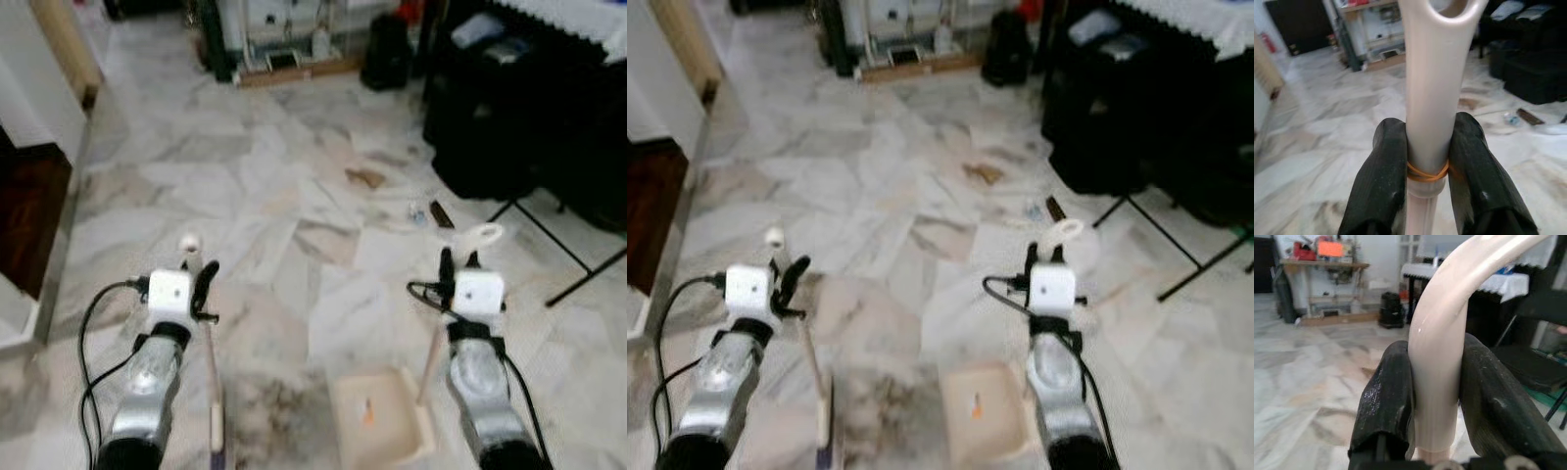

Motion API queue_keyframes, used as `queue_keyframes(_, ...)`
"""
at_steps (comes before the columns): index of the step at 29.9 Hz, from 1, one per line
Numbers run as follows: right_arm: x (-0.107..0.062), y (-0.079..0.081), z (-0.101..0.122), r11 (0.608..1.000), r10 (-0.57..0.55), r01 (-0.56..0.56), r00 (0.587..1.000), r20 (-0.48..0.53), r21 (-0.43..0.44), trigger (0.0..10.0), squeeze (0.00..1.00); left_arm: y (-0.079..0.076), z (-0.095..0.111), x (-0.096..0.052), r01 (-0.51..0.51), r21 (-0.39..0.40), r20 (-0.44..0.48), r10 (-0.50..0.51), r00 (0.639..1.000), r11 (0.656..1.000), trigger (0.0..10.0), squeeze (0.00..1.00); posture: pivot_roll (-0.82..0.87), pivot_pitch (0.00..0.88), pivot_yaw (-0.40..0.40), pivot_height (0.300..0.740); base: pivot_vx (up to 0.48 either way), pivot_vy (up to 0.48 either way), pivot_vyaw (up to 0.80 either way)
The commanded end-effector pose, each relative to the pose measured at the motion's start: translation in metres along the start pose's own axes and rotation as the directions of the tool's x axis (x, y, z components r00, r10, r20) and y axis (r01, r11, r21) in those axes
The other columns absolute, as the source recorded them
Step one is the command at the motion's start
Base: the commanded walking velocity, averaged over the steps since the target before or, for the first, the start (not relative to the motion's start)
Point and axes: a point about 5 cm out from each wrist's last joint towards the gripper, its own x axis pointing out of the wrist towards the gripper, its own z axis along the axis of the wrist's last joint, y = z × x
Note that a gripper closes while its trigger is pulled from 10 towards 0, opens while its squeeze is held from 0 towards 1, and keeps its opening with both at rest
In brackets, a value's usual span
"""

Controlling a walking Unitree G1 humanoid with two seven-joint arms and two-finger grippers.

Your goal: Sweep floor

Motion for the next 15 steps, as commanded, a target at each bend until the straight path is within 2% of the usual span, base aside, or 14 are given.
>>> queue_keyframes(1,0.0052,0.0069,0.0108,1.0,0.017,-0.017,0.999,0.051,0.007,10.0,0.0,0.0114,0.0083,0.0019,-0.026,0.019,0.043,0.025,0.999,0.999,10.0,0.0,-0.07,0.034,0.039,0.74,0.386,0.0,0.0)
queue_keyframes(15,0.0056,0.0082,0.0123,1.0,0.016,-0.016,0.998,0.057,0.012,10.0,0.0,0.0114,0.01,0.0038,-0.023,0.019,0.05,0.022,0.999,1.0,10.0,0.0,-0.04,0.048,0.045,0.74,0.388,0.0,0.0)
